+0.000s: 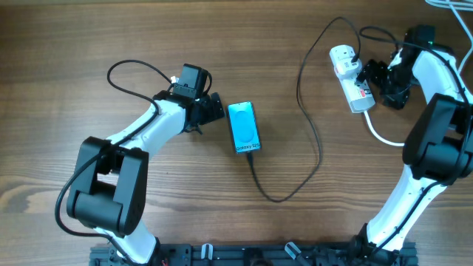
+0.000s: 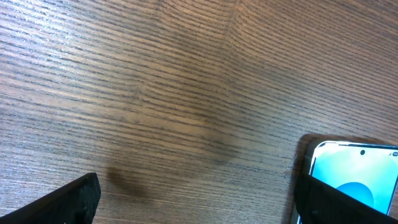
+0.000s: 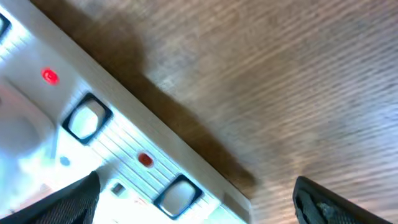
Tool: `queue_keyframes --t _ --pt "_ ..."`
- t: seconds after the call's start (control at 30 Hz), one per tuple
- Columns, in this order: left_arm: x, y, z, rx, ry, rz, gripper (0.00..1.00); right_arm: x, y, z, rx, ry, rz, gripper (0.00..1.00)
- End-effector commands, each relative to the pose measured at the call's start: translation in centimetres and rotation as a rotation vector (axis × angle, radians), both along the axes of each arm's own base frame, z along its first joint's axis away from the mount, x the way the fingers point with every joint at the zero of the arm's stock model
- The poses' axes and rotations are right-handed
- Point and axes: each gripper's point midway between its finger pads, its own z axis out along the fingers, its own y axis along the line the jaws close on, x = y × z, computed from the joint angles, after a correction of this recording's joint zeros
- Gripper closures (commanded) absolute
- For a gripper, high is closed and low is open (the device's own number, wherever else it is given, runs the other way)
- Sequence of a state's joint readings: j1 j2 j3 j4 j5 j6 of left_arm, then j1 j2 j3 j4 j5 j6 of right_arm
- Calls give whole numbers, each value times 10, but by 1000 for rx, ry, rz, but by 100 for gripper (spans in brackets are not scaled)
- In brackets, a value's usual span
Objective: Plug charger to phone and switch on socket
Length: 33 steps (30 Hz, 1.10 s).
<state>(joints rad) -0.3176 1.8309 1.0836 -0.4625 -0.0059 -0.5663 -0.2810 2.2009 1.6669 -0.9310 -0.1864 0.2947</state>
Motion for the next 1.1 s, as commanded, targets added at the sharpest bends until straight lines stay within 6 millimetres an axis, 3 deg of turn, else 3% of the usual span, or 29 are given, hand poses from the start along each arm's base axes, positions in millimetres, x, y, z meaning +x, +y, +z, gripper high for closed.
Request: queue_keyframes --t 0.0,0.1,0.27,0.5,0.67,1.07 --pt "-2 1 -5 2 11 3 0 -6 2 10 35 -51 223 1" --pt "-2 1 -5 2 11 3 0 -2 27 28 130 -154 388 0" --pt "-2 1 -5 2 11 3 0 2 27 28 117 -171 408 0" --pt "-2 1 -5 2 11 3 0 62 9 44 -20 -418 430 0" --pt "-2 1 -5 2 11 3 0 91 0 59 -90 -543 439 0" --pt "-2 1 -5 2 11 3 0 96 -2 63 -105 -570 441 0"
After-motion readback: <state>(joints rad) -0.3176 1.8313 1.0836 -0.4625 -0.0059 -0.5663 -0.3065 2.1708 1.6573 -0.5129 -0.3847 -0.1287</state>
